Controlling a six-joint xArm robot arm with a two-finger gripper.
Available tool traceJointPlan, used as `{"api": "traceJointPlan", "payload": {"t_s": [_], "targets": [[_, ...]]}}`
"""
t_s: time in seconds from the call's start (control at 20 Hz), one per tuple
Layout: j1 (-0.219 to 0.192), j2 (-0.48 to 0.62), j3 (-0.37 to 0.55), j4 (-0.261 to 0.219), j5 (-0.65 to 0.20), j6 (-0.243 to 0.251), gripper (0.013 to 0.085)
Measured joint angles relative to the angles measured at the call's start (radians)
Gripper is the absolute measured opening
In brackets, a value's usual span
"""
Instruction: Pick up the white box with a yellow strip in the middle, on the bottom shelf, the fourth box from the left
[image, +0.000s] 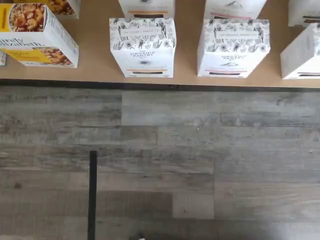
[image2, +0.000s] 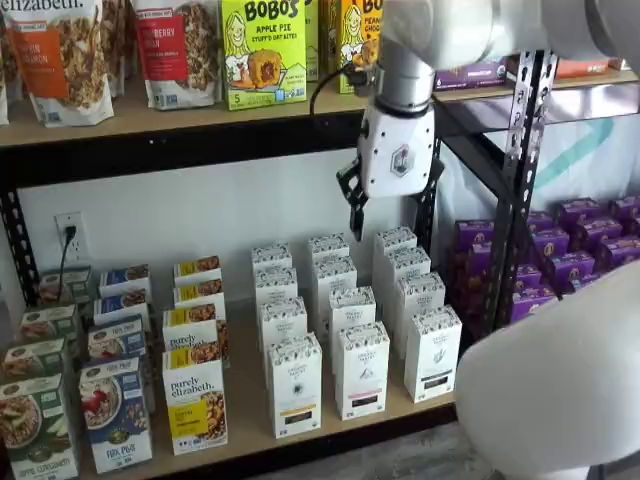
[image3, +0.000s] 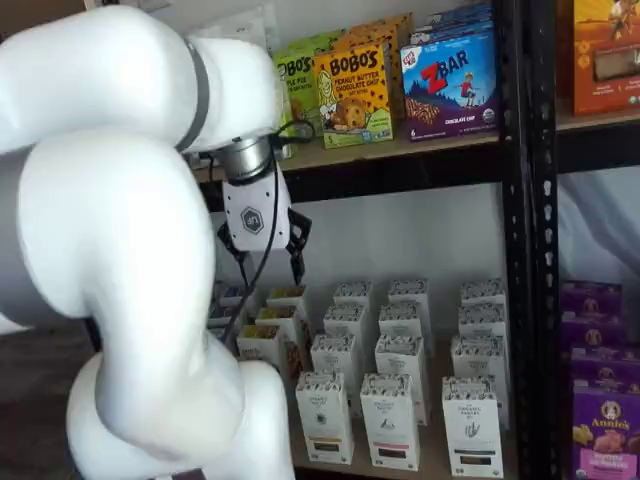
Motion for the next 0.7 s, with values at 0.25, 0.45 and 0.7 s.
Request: {"api": "traceJointPlan", "payload": {"t_s": [0.25,0.45,0.7], "targets": [[0.020,0.078,0.024,0.003,-0.090,0.019,0.0850],[0.032,0.152,0.030,0.020,-0.162,0.021,0.0850],[0.058,0.244,0.026,0.034,-0.237,0.036,0.0850]]}}
